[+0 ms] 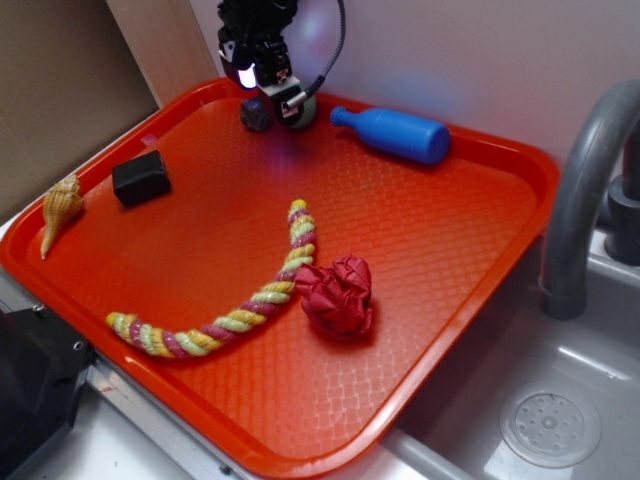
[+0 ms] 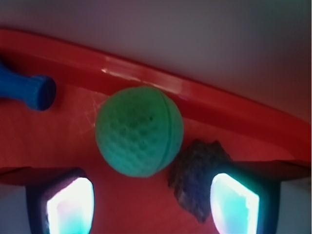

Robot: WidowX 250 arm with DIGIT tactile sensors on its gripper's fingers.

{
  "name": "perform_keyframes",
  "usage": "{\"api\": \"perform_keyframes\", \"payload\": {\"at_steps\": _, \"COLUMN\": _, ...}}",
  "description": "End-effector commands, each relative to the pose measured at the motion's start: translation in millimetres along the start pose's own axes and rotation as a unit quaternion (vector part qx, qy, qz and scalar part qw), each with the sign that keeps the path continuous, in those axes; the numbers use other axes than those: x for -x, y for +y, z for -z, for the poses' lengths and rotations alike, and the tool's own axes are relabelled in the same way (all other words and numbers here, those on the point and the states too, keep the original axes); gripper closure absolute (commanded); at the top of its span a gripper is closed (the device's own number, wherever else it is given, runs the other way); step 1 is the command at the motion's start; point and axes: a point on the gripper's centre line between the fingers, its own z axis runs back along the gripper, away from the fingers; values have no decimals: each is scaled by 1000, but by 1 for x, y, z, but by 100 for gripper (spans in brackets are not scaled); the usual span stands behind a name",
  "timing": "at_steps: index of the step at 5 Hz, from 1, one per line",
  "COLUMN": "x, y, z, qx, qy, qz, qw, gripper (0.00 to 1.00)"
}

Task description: Grab the green ball.

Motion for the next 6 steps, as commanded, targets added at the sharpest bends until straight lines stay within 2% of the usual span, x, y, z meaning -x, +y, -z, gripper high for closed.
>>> {"api": "perform_keyframes", "payload": {"at_steps": 1, "x": -23, "y": 2, "z": 13, "qx": -34, "qy": -22, "qz": 22, "qw": 999, "gripper": 0}}
{"api": "perform_keyframes", "payload": {"at_steps": 4, "x": -19, "y": 1, "z": 28, "qx": -43, "qy": -5, "qz": 20, "qw": 999, "gripper": 0}}
{"api": "perform_keyframes", "payload": {"at_steps": 5, "x": -14, "y": -4, "z": 28, "qx": -33, "qy": -11, "qz": 29, "qw": 999, "gripper": 100}}
{"api": "perform_keyframes", "payload": {"at_steps": 6, "x": -7, "y": -13, "z": 11, "qx": -34, "qy": -25, "qz": 37, "qw": 998, "gripper": 100}}
